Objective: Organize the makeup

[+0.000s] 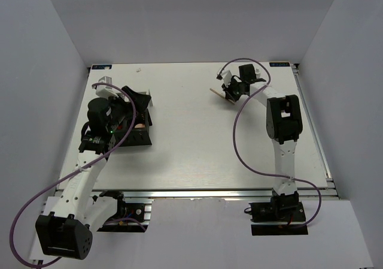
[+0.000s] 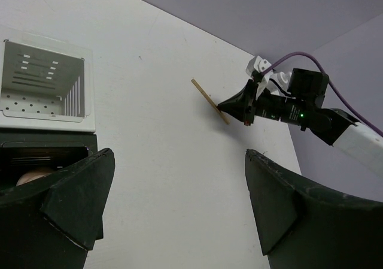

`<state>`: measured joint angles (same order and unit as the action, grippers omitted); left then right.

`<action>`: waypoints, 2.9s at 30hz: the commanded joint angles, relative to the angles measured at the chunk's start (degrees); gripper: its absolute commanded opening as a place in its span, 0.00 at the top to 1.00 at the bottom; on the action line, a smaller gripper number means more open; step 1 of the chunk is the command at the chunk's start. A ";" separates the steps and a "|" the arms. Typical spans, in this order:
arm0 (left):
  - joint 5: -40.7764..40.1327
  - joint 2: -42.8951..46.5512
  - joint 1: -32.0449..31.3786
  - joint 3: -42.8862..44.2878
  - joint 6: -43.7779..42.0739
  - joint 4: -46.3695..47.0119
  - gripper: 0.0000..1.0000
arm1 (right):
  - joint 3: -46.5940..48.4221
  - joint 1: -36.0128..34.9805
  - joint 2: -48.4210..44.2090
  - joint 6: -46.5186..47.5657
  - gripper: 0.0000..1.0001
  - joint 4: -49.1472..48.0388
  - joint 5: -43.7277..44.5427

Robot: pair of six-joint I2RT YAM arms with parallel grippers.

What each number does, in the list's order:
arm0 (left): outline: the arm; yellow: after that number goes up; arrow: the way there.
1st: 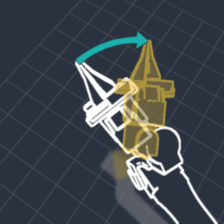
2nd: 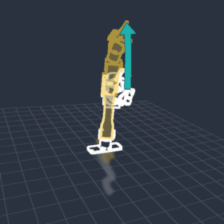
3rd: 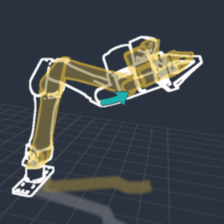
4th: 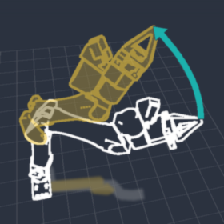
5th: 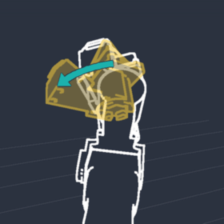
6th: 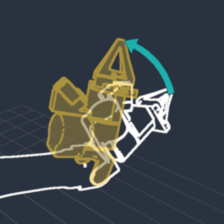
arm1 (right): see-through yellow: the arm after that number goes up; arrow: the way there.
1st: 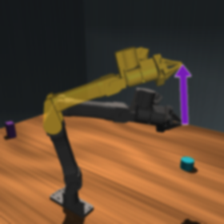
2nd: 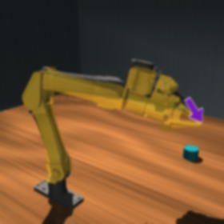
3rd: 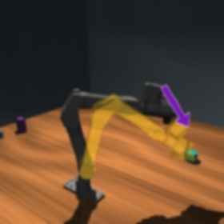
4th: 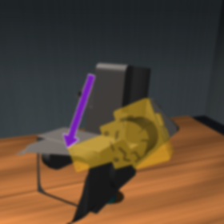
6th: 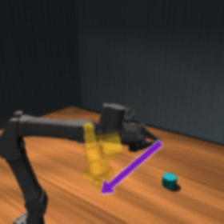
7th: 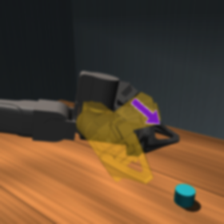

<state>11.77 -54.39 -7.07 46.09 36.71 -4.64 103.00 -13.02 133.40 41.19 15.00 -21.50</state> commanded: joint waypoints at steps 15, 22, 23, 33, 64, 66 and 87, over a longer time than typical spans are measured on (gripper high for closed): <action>3.08 0.25 -0.05 -1.88 2.93 4.21 0.02 | -0.43 -0.78 -9.39 -31.95 0.47 0.47 2.07; 3.52 0.69 -0.05 -2.05 4.42 4.20 0.02 | -0.26 -4.82 -5.35 -32.40 0.45 -0.85 5.58; 3.52 0.78 -0.05 -1.88 4.60 4.21 0.02 | 1.14 -5.09 -4.04 -32.23 0.47 -0.16 6.11; 3.79 2.27 -0.05 -3.46 8.11 6.49 0.02 | -0.34 -5.70 -3.06 -27.13 0.56 -1.90 12.80; 4.23 4.03 -0.14 -6.10 9.78 6.49 0.02 | -0.87 -4.12 -1.84 -22.21 0.48 -2.27 10.07; 4.40 3.77 -0.14 -6.18 10.40 6.93 0.02 | -0.43 -3.86 -0.96 -21.86 0.51 -1.12 9.72; -3.23 -12.66 -16.57 0.76 21.89 13.07 0.03 | -5.18 -1.05 -6.04 -18.33 1.00 3.27 -2.00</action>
<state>12.19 -63.96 -20.84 43.81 53.76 5.74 99.50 -15.94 130.93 24.16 13.65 -14.96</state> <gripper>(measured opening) 0.976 0.049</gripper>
